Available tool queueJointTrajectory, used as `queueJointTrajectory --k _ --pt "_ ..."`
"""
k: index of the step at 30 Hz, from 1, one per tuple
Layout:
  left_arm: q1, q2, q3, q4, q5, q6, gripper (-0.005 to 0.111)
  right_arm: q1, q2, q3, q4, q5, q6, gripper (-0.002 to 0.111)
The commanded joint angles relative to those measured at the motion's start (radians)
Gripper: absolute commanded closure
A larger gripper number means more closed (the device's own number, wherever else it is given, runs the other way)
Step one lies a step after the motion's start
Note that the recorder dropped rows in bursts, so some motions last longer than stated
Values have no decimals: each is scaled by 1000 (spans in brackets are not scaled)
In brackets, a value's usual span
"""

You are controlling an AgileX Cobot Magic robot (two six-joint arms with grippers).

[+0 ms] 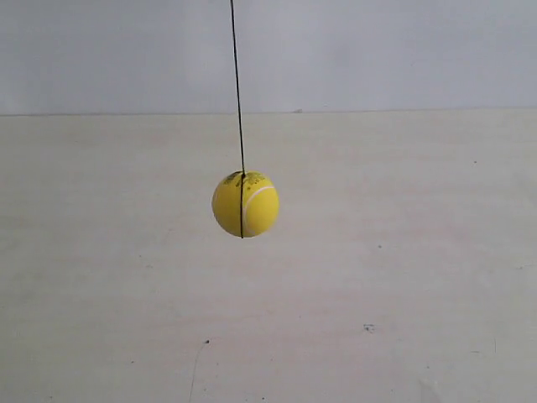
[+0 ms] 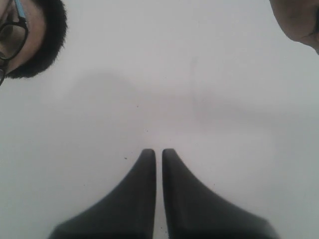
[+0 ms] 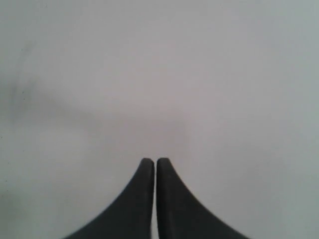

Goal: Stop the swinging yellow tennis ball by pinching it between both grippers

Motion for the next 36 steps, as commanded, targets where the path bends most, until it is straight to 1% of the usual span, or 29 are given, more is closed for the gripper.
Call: queueJointTrajectory --k 1,17,21,24,26,27,28,29,31,34,35,36 --pt "1 -2 4 -10 7 -10 102 -2 -2 0 9 9 -2 108" --pt "1 -2 4 -10 7 -10 102 -3 -2 0 -14 9 -2 108" --pt "1 -2 4 -10 7 -10 102 -3 -2 0 69 47 80 108" --pt "1 -2 4 -10 7 -10 102 -3 -2 24 126 47 81 108" --pt "1 -2 4 -10 7 -10 102 -1 -2 70 176 41 50 108" --pt "1 -2 4 -10 7 -10 102 -1 -2 99 275 46 -53 108" --pt "1 -2 4 -10 7 -10 102 -1 -2 115 412 68 -185 108" --pt "1 -2 4 -10 7 -10 102 -1 -2 127 603 99 -429 108" --pt "1 -2 4 -10 7 -10 102 -1 -2 137 923 127 -775 108" --pt "1 -2 4 -10 7 -10 102 -1 -2 157 1413 159 -1408 108" --pt "1 -2 4 -10 7 -10 102 -1 -2 171 1482 151 -1483 108" --pt "1 -2 4 -10 7 -10 102 -1 -2 197 1507 136 -1501 108"
